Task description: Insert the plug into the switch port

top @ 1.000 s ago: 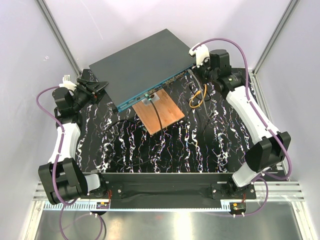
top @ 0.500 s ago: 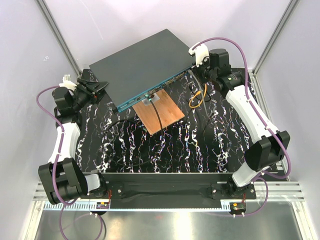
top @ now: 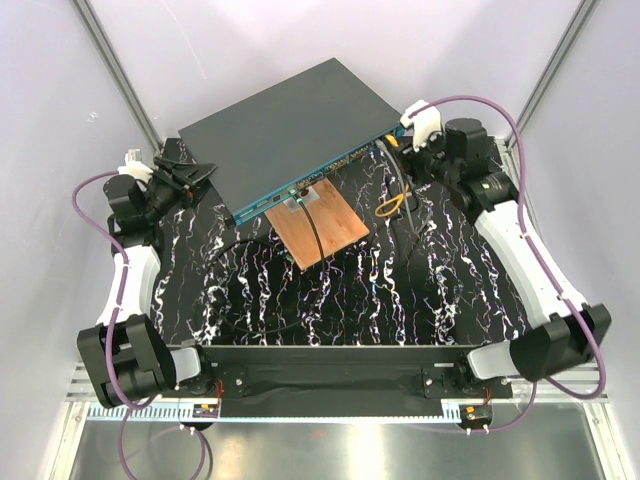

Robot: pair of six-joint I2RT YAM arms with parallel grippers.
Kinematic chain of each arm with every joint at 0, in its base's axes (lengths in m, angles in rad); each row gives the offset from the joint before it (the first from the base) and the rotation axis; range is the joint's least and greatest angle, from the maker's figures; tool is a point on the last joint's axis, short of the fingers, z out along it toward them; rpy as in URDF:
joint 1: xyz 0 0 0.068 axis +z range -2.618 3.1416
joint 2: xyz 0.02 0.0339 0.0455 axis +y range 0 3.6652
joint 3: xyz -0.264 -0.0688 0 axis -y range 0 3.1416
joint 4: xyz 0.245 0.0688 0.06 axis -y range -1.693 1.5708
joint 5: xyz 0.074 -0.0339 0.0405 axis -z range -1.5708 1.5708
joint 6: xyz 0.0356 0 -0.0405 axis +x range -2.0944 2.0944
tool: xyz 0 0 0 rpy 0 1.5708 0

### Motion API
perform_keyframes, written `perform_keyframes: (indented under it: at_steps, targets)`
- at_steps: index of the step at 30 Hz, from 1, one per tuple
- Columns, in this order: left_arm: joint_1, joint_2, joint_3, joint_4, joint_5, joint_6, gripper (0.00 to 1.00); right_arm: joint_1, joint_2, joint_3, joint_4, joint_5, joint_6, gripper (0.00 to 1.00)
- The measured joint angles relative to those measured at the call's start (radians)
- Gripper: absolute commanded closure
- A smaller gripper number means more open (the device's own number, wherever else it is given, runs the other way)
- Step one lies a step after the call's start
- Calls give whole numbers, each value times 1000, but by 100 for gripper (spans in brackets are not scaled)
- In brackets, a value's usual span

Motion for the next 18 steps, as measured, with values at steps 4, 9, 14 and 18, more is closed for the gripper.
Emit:
perform_keyframes:
  at_steps: [4, 9, 14, 18]
  targets:
    - [4, 0, -2, 3, 6, 0, 62, -10, -79, -57, -49, -42, 9, 26]
    - [13, 0, -2, 3, 22, 18, 28, -47, -163, -103, -131, -79, 30, 10]
    - [80, -48, -8, -48, 56, 107, 1, -124, -252, -131, -192, -132, 74, 2]
    - [153, -114, -8, -96, 115, 164, 1, -206, -297, -139, -226, -182, 121, 0]
